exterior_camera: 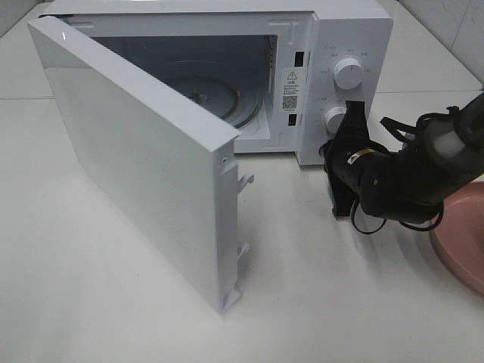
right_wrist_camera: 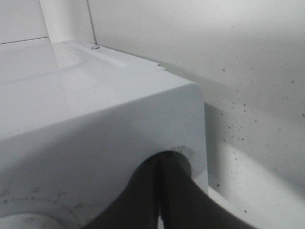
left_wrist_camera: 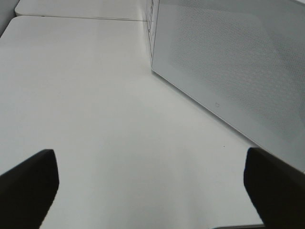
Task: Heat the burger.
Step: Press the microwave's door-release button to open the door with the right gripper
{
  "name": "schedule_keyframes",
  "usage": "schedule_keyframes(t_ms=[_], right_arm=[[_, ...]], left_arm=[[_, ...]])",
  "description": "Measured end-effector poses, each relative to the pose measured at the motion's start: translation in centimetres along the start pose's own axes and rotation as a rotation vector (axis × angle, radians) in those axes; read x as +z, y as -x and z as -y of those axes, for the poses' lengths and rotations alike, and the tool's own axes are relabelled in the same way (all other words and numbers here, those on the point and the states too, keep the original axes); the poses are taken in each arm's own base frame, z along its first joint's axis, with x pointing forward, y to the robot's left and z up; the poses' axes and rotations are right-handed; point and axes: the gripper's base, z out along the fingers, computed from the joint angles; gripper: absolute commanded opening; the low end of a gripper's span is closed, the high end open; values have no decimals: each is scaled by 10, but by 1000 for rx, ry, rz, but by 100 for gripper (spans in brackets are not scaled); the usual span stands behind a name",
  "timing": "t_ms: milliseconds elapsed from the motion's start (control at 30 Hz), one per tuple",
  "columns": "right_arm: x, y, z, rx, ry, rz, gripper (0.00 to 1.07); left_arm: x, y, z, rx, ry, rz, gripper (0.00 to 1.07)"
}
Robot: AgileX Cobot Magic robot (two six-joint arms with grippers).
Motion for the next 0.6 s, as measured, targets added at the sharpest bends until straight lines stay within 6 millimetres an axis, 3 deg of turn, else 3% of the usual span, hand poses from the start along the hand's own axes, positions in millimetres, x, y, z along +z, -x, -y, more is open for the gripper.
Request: schedule_keyframes(t_ms=[600], right_arm=[[-22,6,-5,-98,6,-97,0]], left_arm=[[0,0,0,0,0,0,98]])
